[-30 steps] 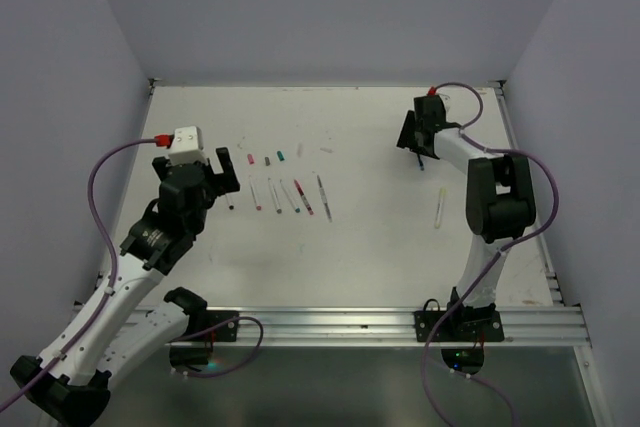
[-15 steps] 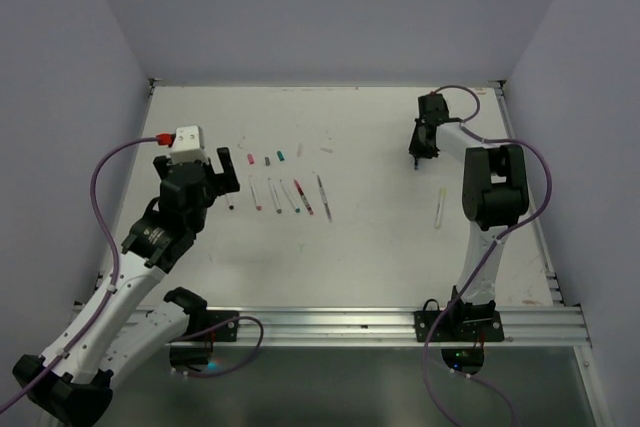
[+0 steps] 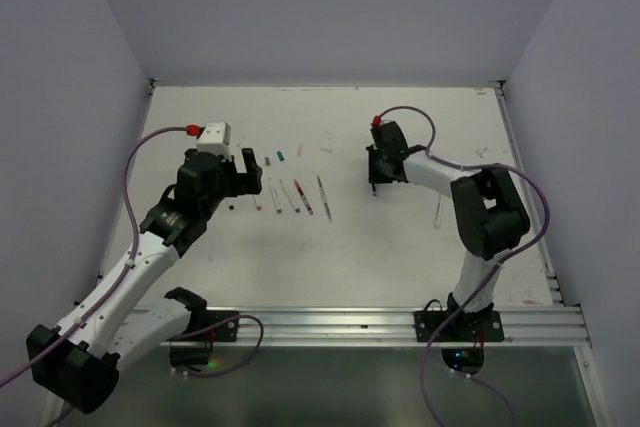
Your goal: Open the pen caps
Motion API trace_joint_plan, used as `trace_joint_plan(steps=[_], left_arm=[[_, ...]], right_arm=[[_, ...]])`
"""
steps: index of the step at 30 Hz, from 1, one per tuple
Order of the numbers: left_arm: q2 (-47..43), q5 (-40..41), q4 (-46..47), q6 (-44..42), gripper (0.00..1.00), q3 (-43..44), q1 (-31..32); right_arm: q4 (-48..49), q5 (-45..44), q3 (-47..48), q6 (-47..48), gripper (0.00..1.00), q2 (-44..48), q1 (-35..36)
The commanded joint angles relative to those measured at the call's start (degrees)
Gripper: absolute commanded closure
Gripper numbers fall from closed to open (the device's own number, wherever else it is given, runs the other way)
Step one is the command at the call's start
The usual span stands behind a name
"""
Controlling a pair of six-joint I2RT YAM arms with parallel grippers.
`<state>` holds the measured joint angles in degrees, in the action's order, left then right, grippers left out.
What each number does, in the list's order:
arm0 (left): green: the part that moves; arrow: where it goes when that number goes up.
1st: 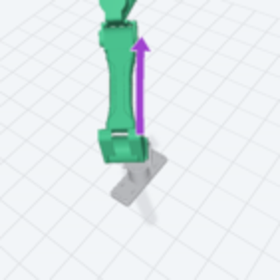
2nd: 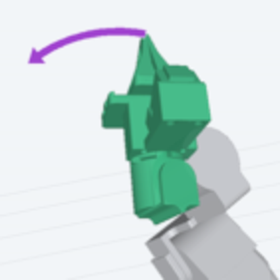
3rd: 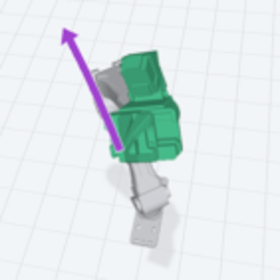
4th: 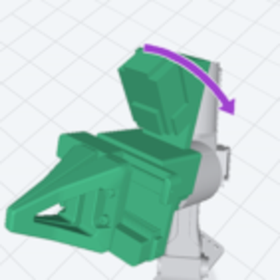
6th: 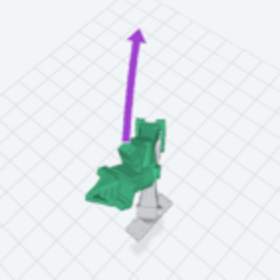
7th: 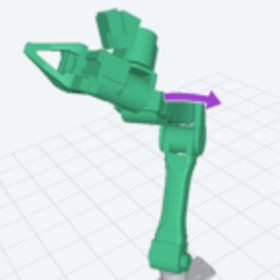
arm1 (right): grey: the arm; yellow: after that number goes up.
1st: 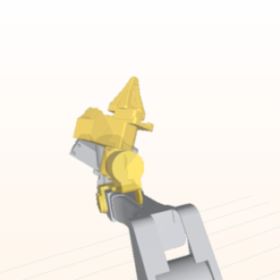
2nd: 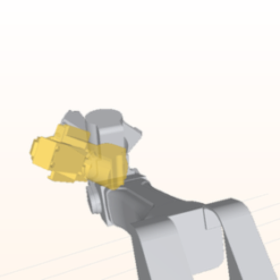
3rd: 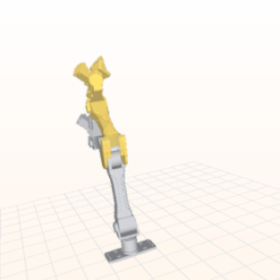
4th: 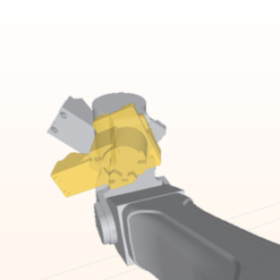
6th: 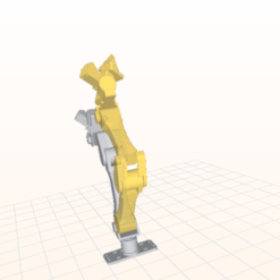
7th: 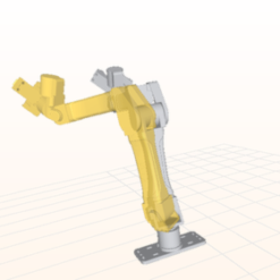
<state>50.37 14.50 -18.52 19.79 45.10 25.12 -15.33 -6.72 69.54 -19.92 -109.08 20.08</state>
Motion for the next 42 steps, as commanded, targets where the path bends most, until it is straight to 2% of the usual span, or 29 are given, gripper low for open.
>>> trace_joint_plan(steps=[1, 3, 7, 9, 14, 23, 24, 28, 31, 32, 34, 35, 37, 38, 41, 42], left_arm=[[3.5, -8.3, 4.5, 4.5, 0.00, 1.4, -0.4], [5.8, -11.7, 6.6, 6.8, 0.00, 1.3, -0.4], [13.5, -23.4, 15.3, 14.5, 0.02, 1.0, -0.3], [17.0, -25.7, 20.3, 16.5, 0.03, 1.2, 0.7], [23.1, -22.8, 24.0, 19.3, 0.06, 4.4, 5.9], [30.4, -17.8, 28.4, 23.3, 0.27, 7.5, 10.0], [31.0, -18.0, 28.5, 23.4, 0.32, 7.6, 10.0], [33.6, -18.3, 29.2, 24.6, 0.41, 8.4, 10.5], [34.4, -18.2, 29.9, 24.9, 0.54, 8.8, 10.6], [34.5, -17.9, 29.9, 24.9, 0.63, 8.9, 10.7], [34.4, -17.3, 30.0, 24.9, 0.74, 8.8, 10.7], [34.4, -17.1, 30.0, 24.9, 0.86, 8.8, 10.7], [33.9, -16.6, 30.0, 24.9, 0.95, 8.8, 10.7], [33.8, -16.6, 30.0, 24.9, 1.00, 8.6, 10.7], [33.2, -17.0, 30.6, 24.9, 1.00, 7.8, 10.7], [33.0, -17.1, 30.7, 24.9, 1.00, 7.5, 10.6]], right_arm=[[7.7, 3.2, -5.8, -1.3, 1.00, 10.9, 5.8], [10.7, 4.2, -10.4, -1.8, 1.00, 14.1, 9.6], [17.6, 5.8, -17.1, -2.5, 1.00, 21.3, 15.8], [21.7, 5.6, -20.8, -2.5, 1.00, 24.8, 19.0], [30.4, 5.4, -26.6, -2.3, 1.00, 29.8, 23.4], [34.7, 5.3, -29.4, -1.0, 1.00, 32.6, 25.8], [34.9, 5.3, -29.6, -1.1, 1.00, 32.7, 25.8], [35.6, 5.1, -30.0, -1.0, 1.00, 32.9, 26.0], [35.8, 4.9, -30.2, -0.9, 1.00, 32.8, 25.9], [35.9, 4.9, -30.2, -0.8, 1.00, 32.7, 25.9], [36.2, 5.0, -30.4, -0.6, 1.00, 32.6, 26.1], [36.5, 5.1, -30.5, -0.6, 1.00, 32.5, 26.1], [36.6, 5.1, -30.5, -0.6, 1.00, 32.2, 26.0], [36.9, 5.6, -30.6, -0.6, 0.95, 32.1, 26.1], [37.5, 6.2, -30.3, -0.7, 0.83, 31.8, 26.1], [37.5, 6.2, -29.9, -0.8, 0.75, 31.7, 26.0]])
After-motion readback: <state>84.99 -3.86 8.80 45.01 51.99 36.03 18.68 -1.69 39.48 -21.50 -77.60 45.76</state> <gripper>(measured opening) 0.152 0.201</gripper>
